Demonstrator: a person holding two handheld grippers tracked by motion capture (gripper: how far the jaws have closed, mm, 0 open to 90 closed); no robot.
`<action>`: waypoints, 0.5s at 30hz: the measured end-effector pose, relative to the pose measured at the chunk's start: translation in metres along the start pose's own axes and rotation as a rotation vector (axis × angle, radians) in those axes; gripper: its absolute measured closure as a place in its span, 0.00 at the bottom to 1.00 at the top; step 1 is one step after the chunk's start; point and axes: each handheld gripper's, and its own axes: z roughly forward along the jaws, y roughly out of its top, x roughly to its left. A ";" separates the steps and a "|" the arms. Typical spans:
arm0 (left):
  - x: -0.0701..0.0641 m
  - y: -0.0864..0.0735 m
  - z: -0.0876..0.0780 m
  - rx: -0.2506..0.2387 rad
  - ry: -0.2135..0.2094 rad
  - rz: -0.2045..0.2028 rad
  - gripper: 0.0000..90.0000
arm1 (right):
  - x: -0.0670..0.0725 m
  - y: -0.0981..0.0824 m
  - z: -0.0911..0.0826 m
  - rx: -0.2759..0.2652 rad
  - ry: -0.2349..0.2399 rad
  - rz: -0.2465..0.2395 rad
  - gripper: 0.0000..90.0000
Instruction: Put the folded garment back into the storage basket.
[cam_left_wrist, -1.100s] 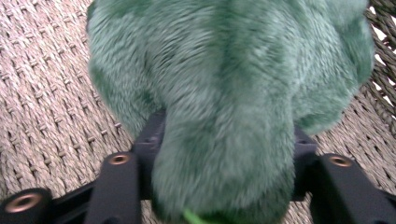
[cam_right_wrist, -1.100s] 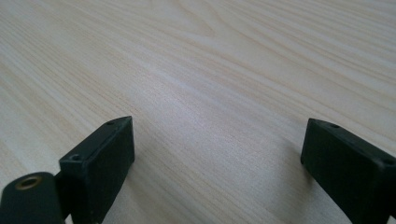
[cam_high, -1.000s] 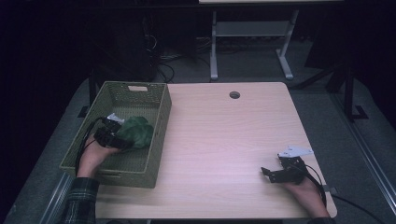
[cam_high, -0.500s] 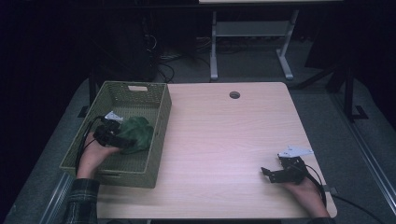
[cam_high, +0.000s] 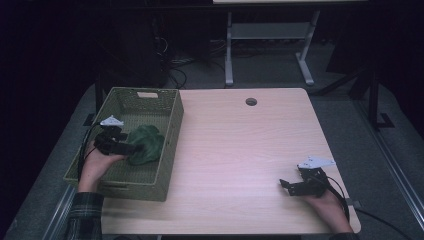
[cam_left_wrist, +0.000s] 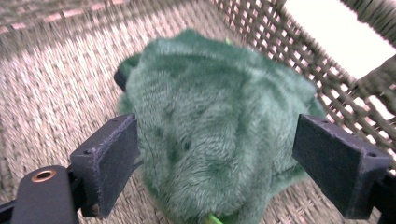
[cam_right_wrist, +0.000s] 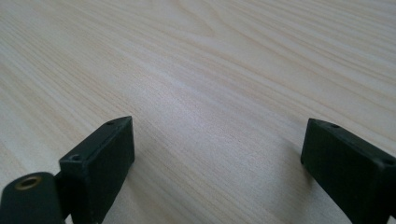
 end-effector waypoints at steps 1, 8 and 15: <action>-0.001 0.001 -0.002 -0.008 0.000 0.001 0.15 | 0.000 0.000 0.000 0.000 0.000 0.000 0.10; -0.014 0.014 -0.020 -0.045 -0.014 0.030 0.15 | 0.000 0.000 0.000 0.000 0.000 0.005 0.10; -0.036 0.030 -0.032 -0.072 -0.056 0.074 0.16 | 0.000 0.000 0.000 0.001 -0.001 0.003 0.10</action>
